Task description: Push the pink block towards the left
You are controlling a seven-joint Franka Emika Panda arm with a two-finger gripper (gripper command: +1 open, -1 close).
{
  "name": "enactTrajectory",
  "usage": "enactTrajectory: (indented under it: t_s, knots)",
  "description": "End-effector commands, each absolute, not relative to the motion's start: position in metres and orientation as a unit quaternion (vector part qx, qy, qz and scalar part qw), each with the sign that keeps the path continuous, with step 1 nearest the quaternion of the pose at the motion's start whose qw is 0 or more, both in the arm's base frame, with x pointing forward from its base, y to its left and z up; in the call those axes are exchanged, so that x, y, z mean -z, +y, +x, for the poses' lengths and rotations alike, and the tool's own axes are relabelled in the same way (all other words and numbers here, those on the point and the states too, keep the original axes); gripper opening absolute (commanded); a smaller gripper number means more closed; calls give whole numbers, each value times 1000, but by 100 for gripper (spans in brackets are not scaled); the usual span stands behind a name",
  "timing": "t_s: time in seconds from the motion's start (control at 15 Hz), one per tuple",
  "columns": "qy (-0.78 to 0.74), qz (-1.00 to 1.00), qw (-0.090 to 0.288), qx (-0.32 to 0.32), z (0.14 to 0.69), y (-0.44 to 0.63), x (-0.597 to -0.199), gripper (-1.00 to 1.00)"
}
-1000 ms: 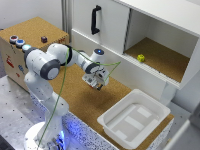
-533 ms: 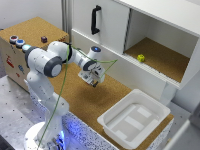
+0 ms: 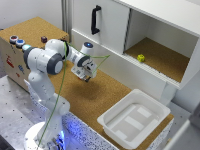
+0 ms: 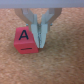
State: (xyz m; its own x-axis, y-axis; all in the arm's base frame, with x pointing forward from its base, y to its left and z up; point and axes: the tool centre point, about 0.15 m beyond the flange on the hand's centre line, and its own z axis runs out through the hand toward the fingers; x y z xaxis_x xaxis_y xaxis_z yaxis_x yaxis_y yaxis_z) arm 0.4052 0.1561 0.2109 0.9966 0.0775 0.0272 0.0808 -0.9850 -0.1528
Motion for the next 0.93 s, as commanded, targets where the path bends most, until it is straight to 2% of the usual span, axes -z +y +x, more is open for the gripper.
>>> enactTrajectory:
  t_s: [0.0,0.4,0.47,0.6,0.87]
  knots:
    - [-45,-996,68,-33,427,204,-205,-100]
    - [-31,-999,34,-13,399,186,-245,-100]
    - [-37,-999,19,-10,395,183,-255,100]
    - [-54,-998,-8,-2,388,181,-278,100]
    - [-82,-996,-21,19,386,186,-301,100]
